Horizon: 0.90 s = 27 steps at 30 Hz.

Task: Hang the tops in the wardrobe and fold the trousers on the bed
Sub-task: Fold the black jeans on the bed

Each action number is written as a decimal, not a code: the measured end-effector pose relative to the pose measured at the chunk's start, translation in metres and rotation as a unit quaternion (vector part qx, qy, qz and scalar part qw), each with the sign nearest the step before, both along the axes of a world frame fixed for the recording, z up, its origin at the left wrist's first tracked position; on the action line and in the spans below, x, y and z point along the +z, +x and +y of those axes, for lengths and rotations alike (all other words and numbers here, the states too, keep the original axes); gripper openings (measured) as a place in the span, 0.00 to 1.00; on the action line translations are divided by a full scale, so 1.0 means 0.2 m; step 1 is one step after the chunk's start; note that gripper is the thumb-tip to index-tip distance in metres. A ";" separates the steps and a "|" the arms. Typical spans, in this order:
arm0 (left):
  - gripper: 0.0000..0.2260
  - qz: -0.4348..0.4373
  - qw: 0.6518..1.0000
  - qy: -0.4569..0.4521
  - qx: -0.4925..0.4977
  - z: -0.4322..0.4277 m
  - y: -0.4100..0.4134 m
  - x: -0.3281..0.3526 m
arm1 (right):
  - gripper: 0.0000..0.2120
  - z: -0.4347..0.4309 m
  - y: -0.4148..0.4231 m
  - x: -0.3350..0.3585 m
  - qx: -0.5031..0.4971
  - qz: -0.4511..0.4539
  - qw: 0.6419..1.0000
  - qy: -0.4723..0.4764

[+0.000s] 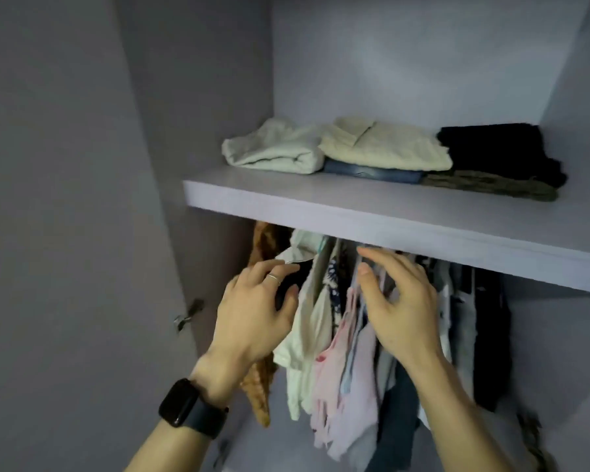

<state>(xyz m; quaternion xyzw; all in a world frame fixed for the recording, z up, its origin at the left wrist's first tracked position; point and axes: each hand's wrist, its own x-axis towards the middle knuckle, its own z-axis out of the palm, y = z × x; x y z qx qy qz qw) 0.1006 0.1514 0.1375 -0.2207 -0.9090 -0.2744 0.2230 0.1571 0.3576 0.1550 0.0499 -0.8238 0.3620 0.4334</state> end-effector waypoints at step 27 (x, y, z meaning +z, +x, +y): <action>0.16 -0.278 0.638 0.141 0.704 -2.67 2.14 -1.10 | 0.14 -3.38 0.70 -1.03 0.679 -0.256 0.571 0.384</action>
